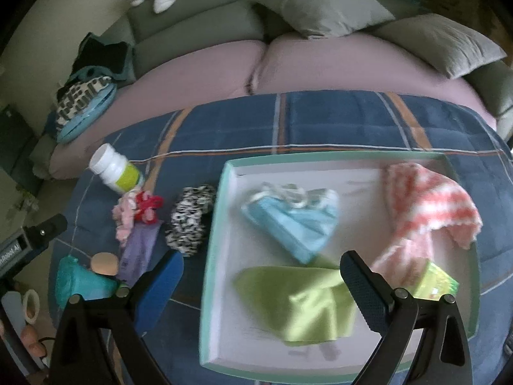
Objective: Organize soft objects
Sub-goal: 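Withdraw both grippers from the tray toward the remaining items, then grasp the beige oval sponge with the left gripper while the right grasps another green tissue pack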
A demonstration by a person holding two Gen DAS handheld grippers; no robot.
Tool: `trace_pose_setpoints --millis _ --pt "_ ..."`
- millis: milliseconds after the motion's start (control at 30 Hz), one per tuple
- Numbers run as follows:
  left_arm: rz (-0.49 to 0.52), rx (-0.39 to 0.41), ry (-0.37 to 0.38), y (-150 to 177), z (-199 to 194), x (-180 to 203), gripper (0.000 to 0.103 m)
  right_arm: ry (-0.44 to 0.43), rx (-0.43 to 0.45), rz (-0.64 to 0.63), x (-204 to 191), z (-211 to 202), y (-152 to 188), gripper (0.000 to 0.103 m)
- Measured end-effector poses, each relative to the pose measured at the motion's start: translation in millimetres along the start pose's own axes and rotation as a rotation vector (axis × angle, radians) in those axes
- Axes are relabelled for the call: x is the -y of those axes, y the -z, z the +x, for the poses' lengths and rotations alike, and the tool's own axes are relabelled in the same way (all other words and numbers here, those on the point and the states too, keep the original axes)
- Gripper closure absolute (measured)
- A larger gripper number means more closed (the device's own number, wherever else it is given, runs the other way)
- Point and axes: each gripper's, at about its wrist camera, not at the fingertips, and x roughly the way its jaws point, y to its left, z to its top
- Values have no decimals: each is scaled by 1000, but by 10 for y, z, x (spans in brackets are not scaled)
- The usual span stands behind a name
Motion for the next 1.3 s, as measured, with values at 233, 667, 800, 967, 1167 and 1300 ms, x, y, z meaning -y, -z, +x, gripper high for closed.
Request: trace_pose_setpoints --millis 233,667,800,967,1167,1300 --pt "-34 -38 16 -79 30 -239 11 -18 -2 -67 -297 99 -12 3" --pt "206 -202 61 -186 260 -154 12 -65 -41 -140 -573 314 3 6" --pt "246 -305 113 -172 409 -121 12 -84 -72 -179 -682 348 73 6" --pt "305 -432 114 -203 595 -101 12 -114 -111 -221 -846 378 169 7" --pt "342 -522 97 -213 738 -126 12 -140 -186 -298 -1090 518 345 7" --pt "346 -556 80 -191 798 -175 12 -148 -218 -345 -1233 590 452 7"
